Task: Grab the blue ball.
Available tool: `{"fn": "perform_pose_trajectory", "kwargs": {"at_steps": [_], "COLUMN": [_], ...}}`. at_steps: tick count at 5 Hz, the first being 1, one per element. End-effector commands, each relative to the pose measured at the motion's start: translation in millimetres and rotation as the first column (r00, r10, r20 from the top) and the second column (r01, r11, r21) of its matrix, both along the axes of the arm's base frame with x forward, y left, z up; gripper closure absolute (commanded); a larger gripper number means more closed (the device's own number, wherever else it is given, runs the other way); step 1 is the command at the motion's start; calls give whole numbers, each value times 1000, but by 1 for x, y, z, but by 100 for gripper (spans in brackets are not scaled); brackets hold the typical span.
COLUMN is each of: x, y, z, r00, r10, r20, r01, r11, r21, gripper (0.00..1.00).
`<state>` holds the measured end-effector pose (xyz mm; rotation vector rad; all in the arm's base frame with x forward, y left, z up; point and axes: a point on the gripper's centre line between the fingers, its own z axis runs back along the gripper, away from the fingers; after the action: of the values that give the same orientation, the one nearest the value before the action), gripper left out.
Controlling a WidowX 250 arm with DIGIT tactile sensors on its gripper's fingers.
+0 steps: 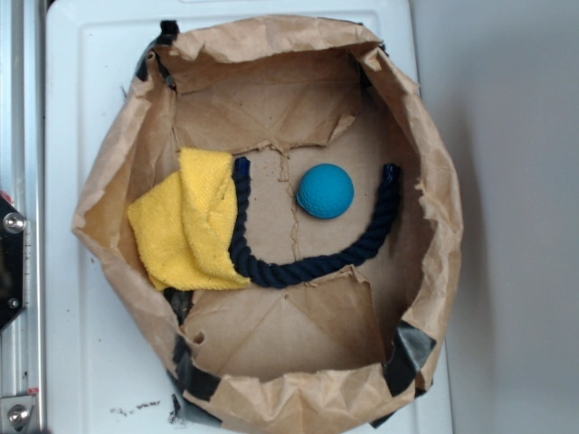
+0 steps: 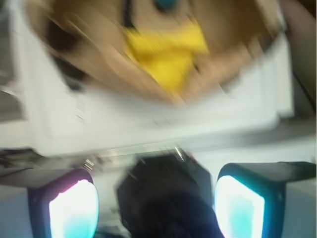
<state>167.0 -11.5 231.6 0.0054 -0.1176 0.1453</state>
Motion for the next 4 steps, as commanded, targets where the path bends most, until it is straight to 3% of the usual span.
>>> {"fn": "perform_pose_trajectory", "kwargs": {"at_steps": [1, 2, 3, 4], "x": [67, 85, 105, 125], "y": [50, 64, 72, 78], "z": [3, -15, -40, -66], "r00": [982, 974, 964, 966], "r10": [0, -54, -102, -121], "r20": [187, 222, 245, 230], "r01": [7, 44, 82, 101], "r11": [999, 998, 993, 990], "r21": [-32, 50, 90, 100], "gripper": [0, 0, 0, 0]}}
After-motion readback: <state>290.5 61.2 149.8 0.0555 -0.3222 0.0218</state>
